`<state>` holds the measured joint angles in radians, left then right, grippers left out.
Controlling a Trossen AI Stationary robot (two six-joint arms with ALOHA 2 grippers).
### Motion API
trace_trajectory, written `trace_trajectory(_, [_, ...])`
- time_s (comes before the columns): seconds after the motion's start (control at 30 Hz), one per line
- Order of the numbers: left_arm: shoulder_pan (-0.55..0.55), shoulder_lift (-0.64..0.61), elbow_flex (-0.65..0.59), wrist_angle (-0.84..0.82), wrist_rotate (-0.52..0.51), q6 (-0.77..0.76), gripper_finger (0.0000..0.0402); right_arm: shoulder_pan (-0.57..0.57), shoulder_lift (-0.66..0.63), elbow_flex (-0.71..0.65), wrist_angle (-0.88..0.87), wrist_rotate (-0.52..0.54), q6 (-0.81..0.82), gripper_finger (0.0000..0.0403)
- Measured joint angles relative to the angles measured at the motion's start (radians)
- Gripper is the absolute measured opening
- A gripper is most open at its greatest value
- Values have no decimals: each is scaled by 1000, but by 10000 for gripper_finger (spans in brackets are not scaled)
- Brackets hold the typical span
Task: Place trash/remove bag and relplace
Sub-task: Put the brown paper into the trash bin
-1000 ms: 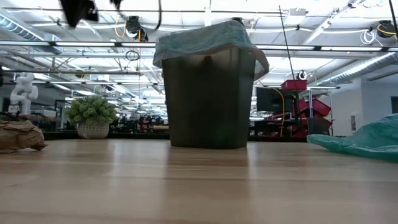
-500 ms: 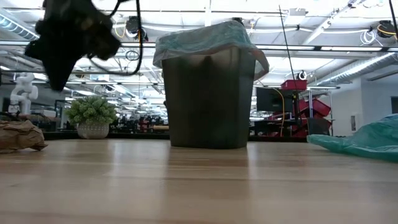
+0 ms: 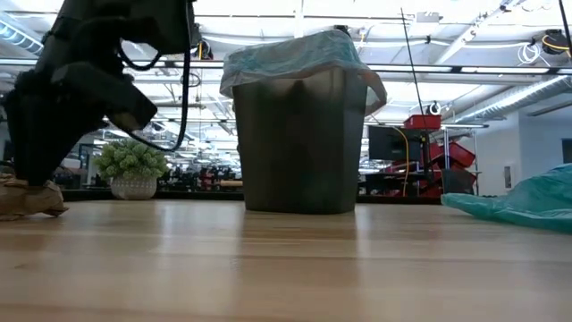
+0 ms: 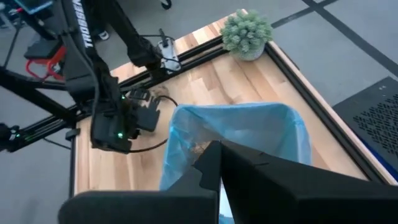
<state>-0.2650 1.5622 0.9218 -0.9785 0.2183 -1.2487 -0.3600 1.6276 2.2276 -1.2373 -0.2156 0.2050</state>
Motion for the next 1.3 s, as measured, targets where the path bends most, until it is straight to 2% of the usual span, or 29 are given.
trace_trajectory(0.1, [-8,53,0,59,-7,1,161,23,-1,0,1,1,0,0])
trace_trajectory(0.23, [-13,147,7,105,-21,55,169,42,-1,0,26,5,-27,0])
trace_trajectory(0.3, [-14,182,12,110,-20,84,159,42,-1,0,38,4,-46,0])
trace_trajectory(0.4, [-15,195,58,60,-26,167,120,41,-1,0,45,4,-52,0])
trace_trajectory(0.53, [-13,154,119,-51,-84,263,34,41,-1,0,31,4,-65,0])
trace_trajectory(0.6, [-7,108,160,-48,-113,268,14,41,-1,0,28,3,-74,0])
trace_trajectory(0.77, [17,-15,250,-97,-197,232,11,39,-1,0,21,0,-94,0])
trace_trajectory(0.83, [32,-76,302,-148,-261,181,6,39,-1,0,19,0,-97,0])
trace_trajectory(0.97, [62,-177,429,-131,-419,160,3,39,-1,0,14,0,-100,0])
trace_trajectory(1.13, [118,-234,595,5,-596,319,2,39,-1,0,19,1,-116,0])
trace_trajectory(1.3, [219,-202,685,219,-600,551,1,39,-1,0,41,4,-116,0])
